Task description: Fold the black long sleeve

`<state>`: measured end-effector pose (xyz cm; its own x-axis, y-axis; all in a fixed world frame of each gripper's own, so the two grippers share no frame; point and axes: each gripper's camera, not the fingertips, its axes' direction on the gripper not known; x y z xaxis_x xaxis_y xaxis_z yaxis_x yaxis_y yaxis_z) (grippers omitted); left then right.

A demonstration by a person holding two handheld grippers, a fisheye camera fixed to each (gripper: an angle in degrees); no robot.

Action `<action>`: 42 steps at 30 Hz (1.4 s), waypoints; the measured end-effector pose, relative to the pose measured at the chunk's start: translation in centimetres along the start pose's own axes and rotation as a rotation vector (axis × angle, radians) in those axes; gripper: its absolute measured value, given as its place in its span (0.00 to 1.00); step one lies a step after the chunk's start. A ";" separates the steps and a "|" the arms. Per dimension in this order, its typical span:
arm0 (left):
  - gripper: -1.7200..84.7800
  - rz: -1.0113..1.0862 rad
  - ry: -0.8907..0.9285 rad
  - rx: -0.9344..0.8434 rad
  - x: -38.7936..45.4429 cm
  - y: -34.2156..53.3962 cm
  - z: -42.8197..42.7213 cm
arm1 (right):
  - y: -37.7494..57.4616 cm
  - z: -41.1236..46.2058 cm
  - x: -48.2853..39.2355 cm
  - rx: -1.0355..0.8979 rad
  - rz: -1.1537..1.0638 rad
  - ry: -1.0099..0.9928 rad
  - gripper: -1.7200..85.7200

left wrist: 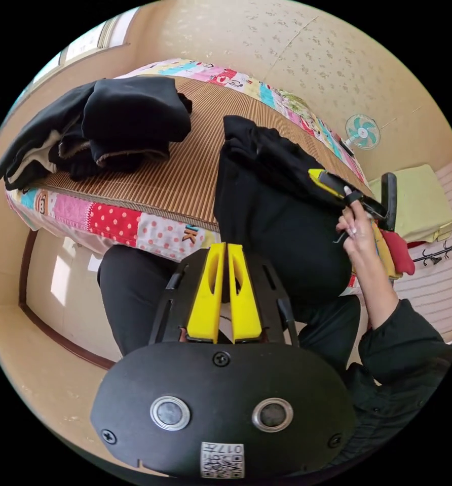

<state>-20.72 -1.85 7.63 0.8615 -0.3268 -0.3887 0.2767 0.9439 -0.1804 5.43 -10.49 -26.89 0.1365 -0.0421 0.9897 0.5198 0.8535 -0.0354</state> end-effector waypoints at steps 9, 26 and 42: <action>0.08 0.147 -0.037 0.054 0.1 -7.9 0.6 | 0.9 -3.0 0.4 0.093 0.048 0.031 0.14; 0.03 0.012 -0.015 0.120 -2.3 -17.2 4.5 | -18.3 21.9 -9.3 -0.260 -0.120 0.247 0.07; 0.01 0.287 -0.174 -0.050 7.6 -14.1 8.7 | 14.0 2.4 -1.8 -0.177 0.138 0.624 0.04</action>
<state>-14.37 -17.18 15.12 0.9622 -0.0307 -0.2704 -0.0054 0.9913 -0.1318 10.46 2.81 -28.84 0.6470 -0.2773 0.7103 0.5862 0.7766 -0.2308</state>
